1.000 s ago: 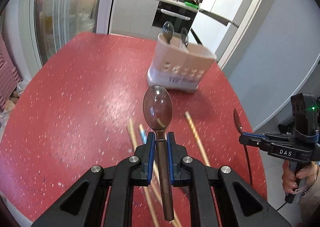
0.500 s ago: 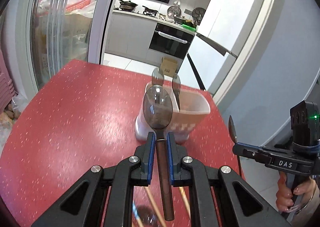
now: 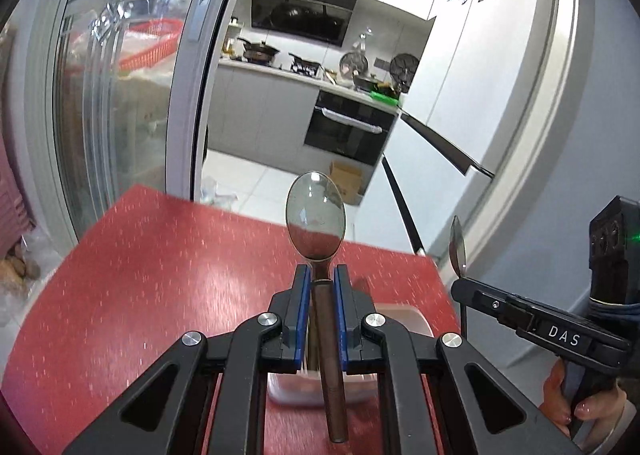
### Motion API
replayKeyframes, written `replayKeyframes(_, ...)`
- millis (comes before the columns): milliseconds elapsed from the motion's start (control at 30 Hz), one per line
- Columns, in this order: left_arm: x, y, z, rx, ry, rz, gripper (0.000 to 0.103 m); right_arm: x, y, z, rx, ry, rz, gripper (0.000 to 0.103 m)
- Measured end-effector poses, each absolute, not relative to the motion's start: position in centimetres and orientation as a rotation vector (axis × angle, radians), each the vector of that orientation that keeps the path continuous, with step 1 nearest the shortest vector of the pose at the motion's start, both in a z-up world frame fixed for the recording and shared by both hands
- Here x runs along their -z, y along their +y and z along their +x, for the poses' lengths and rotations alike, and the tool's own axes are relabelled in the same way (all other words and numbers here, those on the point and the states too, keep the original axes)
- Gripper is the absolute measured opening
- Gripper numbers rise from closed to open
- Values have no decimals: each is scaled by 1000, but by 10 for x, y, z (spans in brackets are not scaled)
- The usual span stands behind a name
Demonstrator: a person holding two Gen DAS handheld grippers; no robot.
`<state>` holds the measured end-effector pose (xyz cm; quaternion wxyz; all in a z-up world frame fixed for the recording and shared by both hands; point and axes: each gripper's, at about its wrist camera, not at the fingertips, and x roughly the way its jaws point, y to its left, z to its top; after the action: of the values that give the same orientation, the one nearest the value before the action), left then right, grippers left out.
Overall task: Organize utensils
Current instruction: 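Carry both held spoons to the beige holder and lower them into its slots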
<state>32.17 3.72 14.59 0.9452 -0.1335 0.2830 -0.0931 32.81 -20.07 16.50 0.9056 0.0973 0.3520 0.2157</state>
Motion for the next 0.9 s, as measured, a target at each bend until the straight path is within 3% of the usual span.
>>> replayKeyframes(500, -122, 15, 367, 148, 443, -188, 40, -128, -171, 371, -403, 543, 61, 13)
replayKeyframes(900, -86, 11, 359, 125, 479, -135, 40, -95, -166, 353, -400, 513, -59, 13)
